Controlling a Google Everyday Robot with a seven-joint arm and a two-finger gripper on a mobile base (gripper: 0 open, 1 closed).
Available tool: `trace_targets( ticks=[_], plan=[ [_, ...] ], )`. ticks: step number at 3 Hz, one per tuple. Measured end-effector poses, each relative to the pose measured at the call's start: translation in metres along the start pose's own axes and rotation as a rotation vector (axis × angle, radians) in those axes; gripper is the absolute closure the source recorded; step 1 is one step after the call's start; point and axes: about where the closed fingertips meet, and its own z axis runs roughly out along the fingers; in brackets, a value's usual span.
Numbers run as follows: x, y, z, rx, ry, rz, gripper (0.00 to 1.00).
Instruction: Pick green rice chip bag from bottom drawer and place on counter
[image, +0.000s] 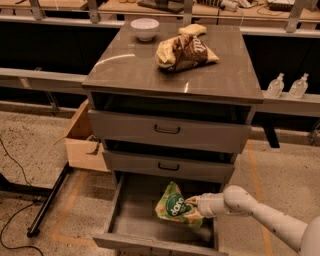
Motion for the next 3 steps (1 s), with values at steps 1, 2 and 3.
trace_targets(
  ticks=[1,2,3],
  plan=[
    [0.0,-0.002,0.002,0.008,0.001,0.001,1.0],
    [-0.024,0.001,-0.015,-0.012,-0.043,-0.064,1.0],
    [-0.069,0.011,-0.064,-0.031,-0.11,-0.156,1.0]
  ],
)
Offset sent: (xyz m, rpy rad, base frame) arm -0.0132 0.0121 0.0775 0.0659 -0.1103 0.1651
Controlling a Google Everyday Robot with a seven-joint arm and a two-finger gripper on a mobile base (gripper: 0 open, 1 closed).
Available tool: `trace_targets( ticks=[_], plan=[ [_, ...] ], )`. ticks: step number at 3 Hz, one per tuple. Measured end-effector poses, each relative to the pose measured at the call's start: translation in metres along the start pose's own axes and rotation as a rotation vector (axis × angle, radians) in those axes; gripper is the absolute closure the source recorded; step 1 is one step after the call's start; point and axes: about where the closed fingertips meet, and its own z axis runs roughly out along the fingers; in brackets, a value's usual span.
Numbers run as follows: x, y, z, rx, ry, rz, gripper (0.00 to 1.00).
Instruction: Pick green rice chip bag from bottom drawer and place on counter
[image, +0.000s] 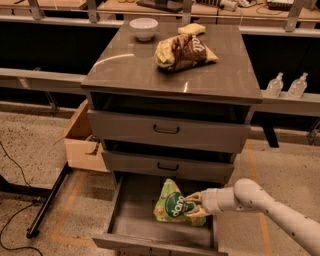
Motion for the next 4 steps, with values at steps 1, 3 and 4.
trace_targets(
  ticks=[1,3,4],
  plan=[
    [-0.057,0.006,-0.053,0.015,-0.037,-0.083,1.0],
    [-0.198,0.012,-0.16,0.17,-0.118,-0.201,1.0],
    [-0.197,0.013,-0.158,0.168,-0.119,-0.2,1.0]
  ],
)
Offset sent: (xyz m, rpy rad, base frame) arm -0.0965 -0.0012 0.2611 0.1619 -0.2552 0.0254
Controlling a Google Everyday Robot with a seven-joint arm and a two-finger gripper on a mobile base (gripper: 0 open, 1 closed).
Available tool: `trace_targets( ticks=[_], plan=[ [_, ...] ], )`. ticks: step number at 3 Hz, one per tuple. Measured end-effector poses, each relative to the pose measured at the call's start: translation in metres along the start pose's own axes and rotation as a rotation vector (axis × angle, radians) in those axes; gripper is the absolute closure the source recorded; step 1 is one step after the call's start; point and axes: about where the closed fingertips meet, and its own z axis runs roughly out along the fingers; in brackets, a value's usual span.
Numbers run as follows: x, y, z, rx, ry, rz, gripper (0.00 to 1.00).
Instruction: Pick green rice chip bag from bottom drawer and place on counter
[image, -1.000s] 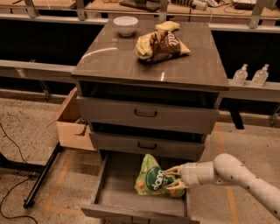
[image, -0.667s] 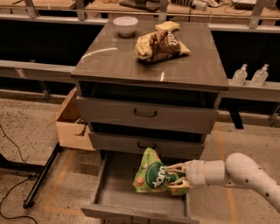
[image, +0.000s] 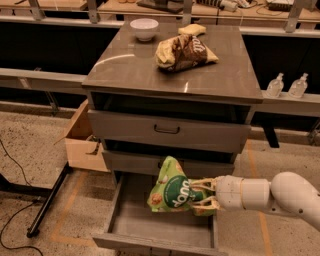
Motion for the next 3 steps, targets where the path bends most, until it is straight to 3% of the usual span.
trace_targets(
  ticks=[1,2,3],
  plan=[
    [-0.012,-0.016,0.004,0.029,-0.041,-0.021,1.0],
    [-0.045,-0.069,-0.012,0.122,-0.093,-0.075,1.0],
    [-0.085,-0.122,-0.039,0.177,-0.113,-0.14,1.0]
  ],
)
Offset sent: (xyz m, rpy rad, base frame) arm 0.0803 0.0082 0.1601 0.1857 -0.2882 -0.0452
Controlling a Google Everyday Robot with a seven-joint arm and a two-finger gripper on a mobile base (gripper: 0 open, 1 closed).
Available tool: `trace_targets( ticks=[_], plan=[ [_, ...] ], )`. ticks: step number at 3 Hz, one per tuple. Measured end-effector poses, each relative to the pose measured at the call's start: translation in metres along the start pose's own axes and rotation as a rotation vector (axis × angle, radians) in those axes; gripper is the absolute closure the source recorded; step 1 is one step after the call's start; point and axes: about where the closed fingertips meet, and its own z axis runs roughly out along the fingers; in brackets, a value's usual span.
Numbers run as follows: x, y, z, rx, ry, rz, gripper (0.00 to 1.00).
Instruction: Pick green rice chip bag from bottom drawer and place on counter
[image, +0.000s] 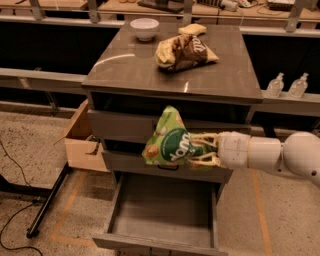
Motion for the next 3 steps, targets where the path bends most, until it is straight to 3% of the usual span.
trace_targets(
  ticks=[1,2,3],
  plan=[
    [-0.045,-0.063,-0.016,0.027,0.005,-0.101,1.0],
    [-0.075,-0.113,-0.01,0.054,0.049,-0.247,1.0],
    [-0.081,-0.176,0.009,0.134,0.113,-0.383,1.0]
  ],
)
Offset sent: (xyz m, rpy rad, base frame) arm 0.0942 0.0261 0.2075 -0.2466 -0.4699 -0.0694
